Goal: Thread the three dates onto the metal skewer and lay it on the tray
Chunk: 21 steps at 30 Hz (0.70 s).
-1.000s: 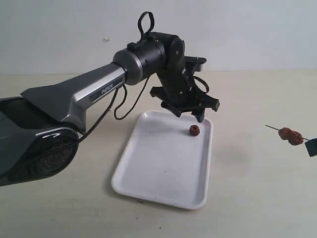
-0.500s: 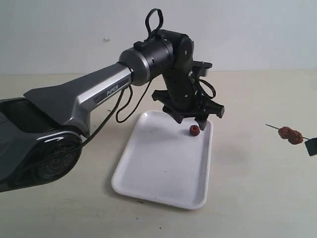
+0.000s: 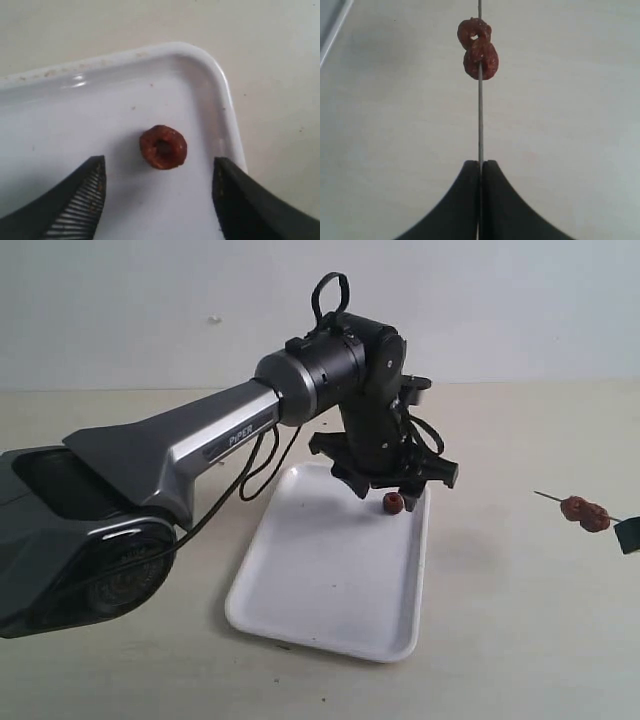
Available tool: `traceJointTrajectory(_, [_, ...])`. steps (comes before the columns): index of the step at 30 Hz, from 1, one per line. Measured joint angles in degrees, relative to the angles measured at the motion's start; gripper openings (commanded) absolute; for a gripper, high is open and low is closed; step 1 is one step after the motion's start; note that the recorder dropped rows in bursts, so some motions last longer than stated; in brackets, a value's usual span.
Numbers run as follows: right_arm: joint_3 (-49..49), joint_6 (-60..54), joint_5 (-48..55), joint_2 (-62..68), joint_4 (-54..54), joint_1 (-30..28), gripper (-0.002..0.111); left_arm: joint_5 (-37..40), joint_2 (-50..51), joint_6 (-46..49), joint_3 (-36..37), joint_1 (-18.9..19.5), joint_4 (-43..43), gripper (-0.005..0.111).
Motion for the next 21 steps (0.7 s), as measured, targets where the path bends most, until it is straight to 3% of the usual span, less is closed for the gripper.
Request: traceJointTrajectory(21, [0.00, 0.00, 0.11, 0.00, 0.13, 0.00, 0.000, -3.36, 2.00, -1.77, 0.00, 0.00, 1.41, 0.061])
